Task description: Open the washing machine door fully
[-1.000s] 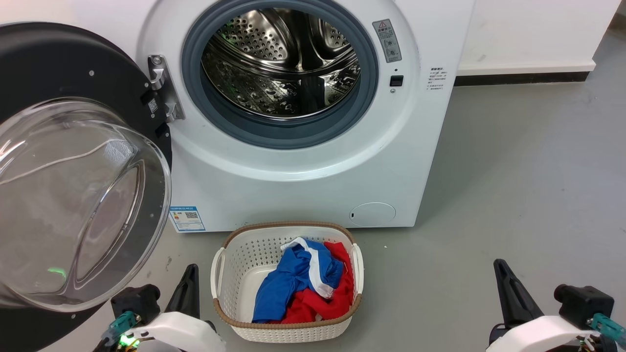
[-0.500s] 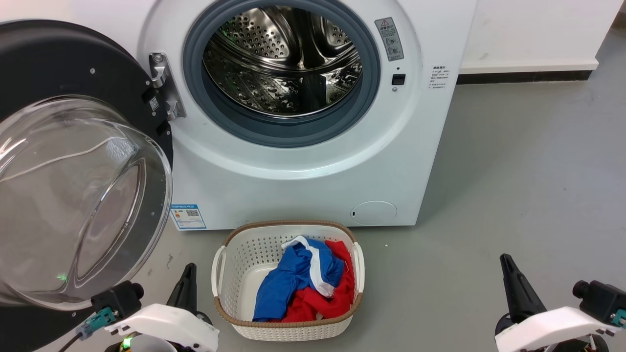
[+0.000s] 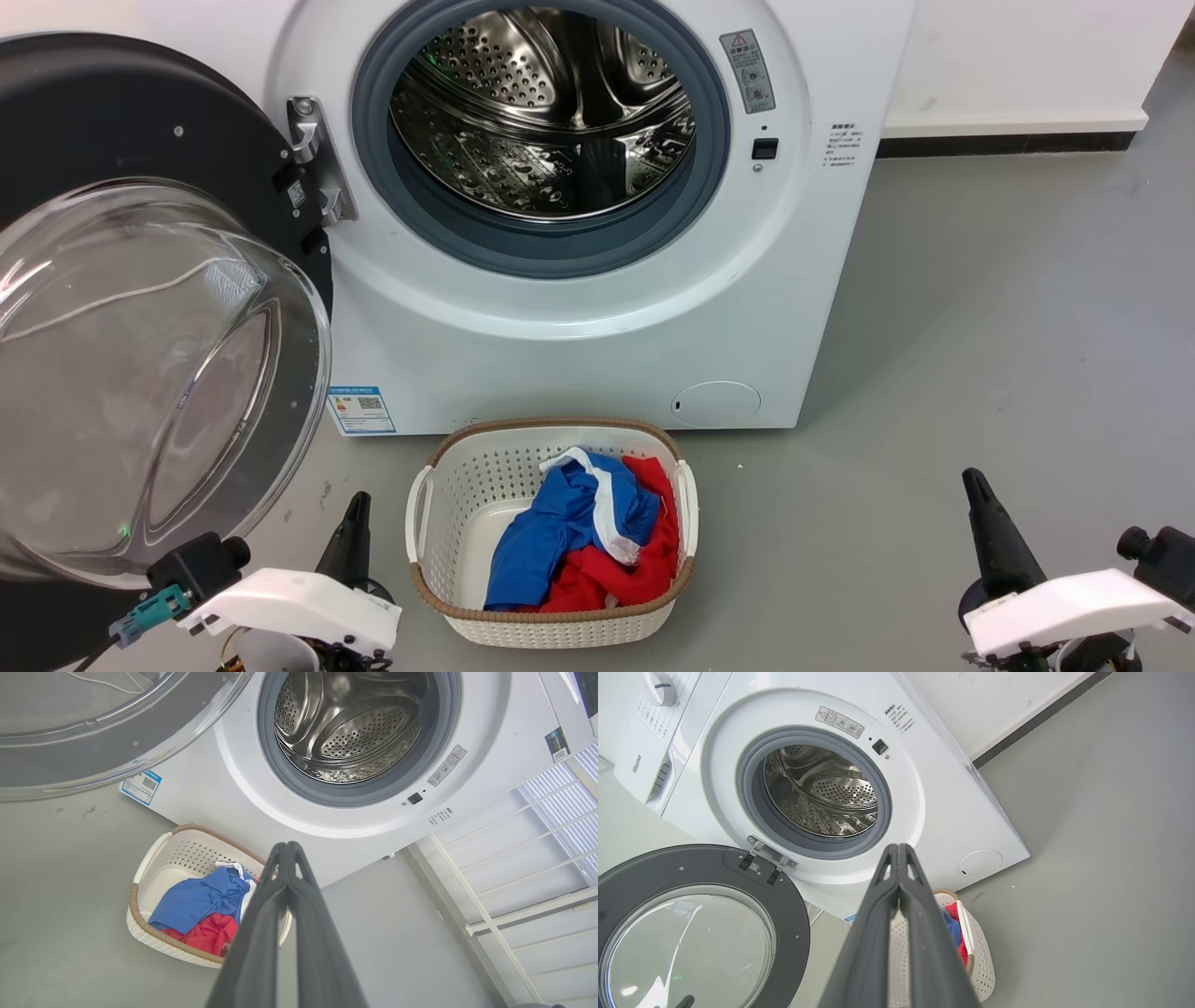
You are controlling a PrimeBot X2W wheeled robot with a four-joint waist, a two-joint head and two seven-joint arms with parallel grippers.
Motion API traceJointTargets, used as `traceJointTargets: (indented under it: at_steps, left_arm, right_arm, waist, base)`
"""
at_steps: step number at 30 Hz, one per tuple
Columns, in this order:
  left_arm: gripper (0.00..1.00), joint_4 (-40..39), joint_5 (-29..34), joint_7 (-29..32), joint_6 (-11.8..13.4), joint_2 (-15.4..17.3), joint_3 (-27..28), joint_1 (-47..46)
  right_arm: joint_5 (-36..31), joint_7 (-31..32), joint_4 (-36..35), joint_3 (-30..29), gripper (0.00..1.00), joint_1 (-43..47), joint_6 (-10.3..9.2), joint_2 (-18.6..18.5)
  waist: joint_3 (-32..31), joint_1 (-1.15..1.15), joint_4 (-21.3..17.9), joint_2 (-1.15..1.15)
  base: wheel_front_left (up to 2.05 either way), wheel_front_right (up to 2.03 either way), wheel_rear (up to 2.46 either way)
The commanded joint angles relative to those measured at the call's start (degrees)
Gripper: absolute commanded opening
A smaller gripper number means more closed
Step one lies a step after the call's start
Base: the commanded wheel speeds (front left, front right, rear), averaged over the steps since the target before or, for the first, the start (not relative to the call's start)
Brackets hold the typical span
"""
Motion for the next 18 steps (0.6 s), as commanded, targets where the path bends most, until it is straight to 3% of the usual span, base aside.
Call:
traceJointTargets:
  at_steps: [1,18]
  left_arm:
    - [0.00,-0.44,-1.49,0.29,-0.52,0.09,0.99,-1.63]
    - [0.00,0.21,-11.24,2.63,-3.39,-1.92,4.60,-2.31]
  right_arm:
    - [1.93,0.19,-0.32,-0.24,0.00,-1.41,0.01,0.04]
    - [14.36,2.02,0.81,-1.13,0.00,-2.89,0.01,0.06]
  waist:
    - [0.03,0.00,0.02,0.00]
    - [0.37,0.00,0.30,0.00]
  base:
    - [0.00,0.00,0.00]
    - [0.00,0.00,0.00]
